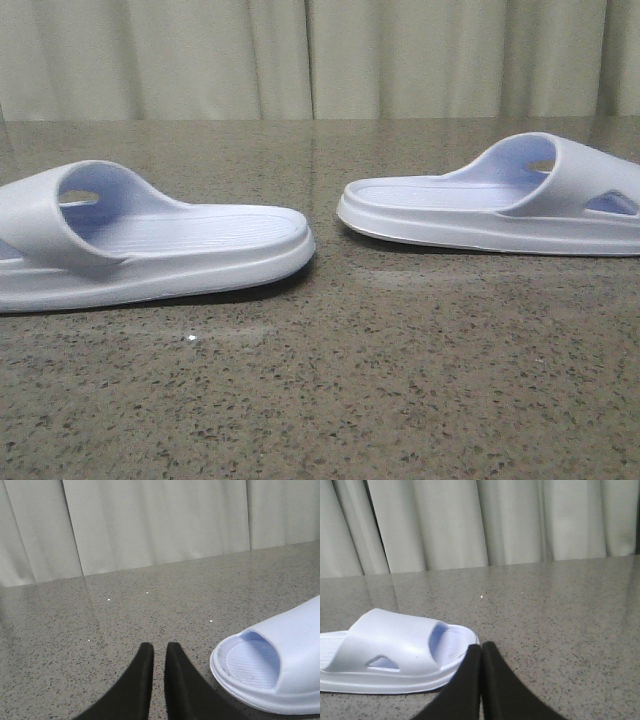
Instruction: Insert blue slippers together front up
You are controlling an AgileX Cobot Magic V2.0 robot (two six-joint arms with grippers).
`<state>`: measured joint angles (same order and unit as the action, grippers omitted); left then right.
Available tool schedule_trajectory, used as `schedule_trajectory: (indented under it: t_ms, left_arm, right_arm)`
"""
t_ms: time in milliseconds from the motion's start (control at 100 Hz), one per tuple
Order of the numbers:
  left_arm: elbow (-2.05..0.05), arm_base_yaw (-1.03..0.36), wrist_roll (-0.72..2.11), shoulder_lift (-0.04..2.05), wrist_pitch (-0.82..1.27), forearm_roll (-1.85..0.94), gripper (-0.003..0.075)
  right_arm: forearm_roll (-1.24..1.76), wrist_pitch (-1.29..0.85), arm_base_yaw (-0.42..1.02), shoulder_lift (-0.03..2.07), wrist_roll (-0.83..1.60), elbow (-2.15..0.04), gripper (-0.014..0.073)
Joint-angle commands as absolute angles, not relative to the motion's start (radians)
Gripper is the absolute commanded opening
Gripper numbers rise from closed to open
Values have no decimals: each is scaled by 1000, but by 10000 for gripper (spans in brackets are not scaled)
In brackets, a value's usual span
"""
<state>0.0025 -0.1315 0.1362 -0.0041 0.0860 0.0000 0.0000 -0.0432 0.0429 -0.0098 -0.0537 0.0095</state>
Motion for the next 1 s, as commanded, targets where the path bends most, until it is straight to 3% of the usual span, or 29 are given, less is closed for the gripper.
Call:
schedule_trajectory:
  t_ms: [0,580,830,990]
  left_arm:
    - [10,-127,127,-33,0,-12,16]
    - [10,-127,127,-33,-11,-19,16]
    - [5,-127,127,-33,-72,-331,15]
    - [-73,-127,127,-31,-69,-479,15]
  right_arm:
    - [-14,57,38,-29,-55,30,-107]
    - [-14,123,38,-29,-55,30,-107]
    - [-14,132,38,-29,-55,20,-106]
    - [-14,-18,38,-17,-55,-78,-106]
